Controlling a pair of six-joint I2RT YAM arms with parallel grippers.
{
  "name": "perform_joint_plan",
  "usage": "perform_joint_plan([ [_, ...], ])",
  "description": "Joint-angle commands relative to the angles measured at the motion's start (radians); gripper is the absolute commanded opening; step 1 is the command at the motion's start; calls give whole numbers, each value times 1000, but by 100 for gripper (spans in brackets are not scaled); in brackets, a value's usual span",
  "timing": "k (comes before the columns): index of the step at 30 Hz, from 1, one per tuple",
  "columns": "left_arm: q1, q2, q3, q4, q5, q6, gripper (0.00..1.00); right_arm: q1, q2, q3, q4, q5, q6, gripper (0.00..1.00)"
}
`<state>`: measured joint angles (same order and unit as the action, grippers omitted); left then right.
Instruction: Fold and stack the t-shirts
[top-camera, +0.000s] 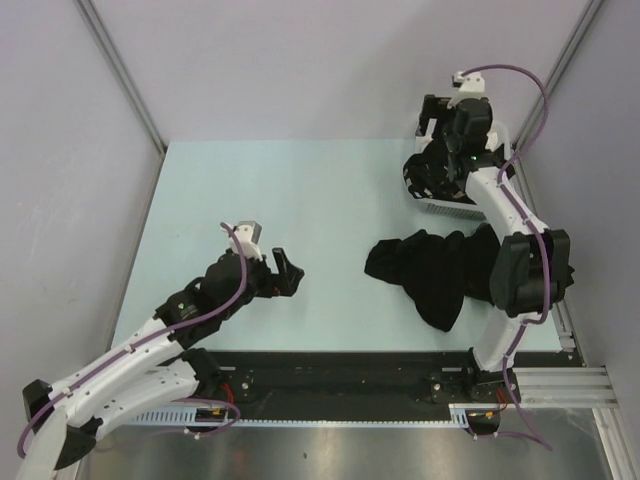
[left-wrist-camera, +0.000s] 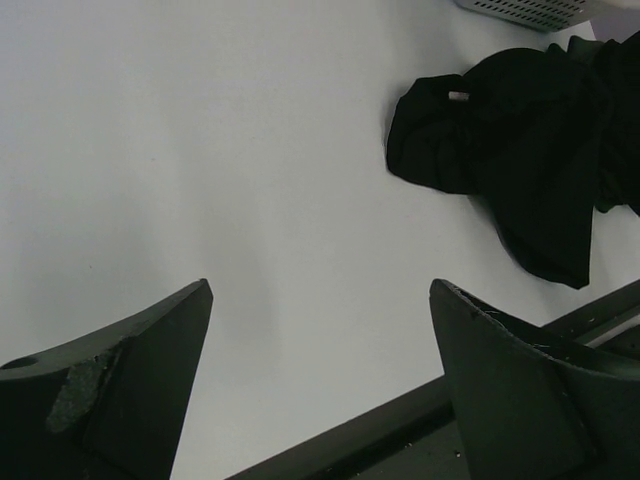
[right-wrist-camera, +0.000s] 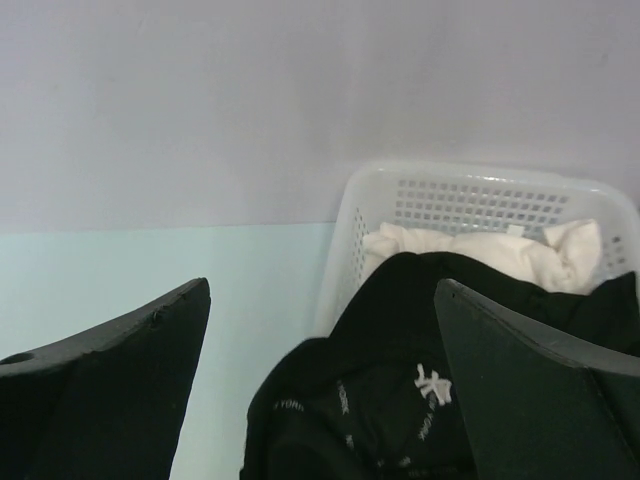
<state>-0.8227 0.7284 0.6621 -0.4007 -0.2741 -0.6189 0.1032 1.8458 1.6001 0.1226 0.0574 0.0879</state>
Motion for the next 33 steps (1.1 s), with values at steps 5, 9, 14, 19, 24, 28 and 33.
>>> perform_joint_plan([
  [5, -6, -14, 16, 63, 58, 68, 96, 171, -74, -43, -327, 273, -185, 100],
  [9, -6, -38, 19, 51, 62, 79, 95, 193, -17, 44, -561, 193, -201, 100],
  [14, -6, -64, 22, 27, 59, 71, 95, 194, -7, 1, -541, 188, -152, 95],
  [19, -6, -83, 37, -7, 53, 64, 95, 207, 24, 41, -560, 115, -119, 0],
  [24, -6, -115, 16, -1, 29, 39, 95, 250, 23, 50, -549, 85, -93, 0],
  [28, -6, -130, 8, 11, 13, 25, 95, 266, 38, 49, -558, 39, -56, 0],
  [33, -6, -132, 24, 5, -2, 19, 95, 260, 72, 11, -534, 33, -48, 0],
])
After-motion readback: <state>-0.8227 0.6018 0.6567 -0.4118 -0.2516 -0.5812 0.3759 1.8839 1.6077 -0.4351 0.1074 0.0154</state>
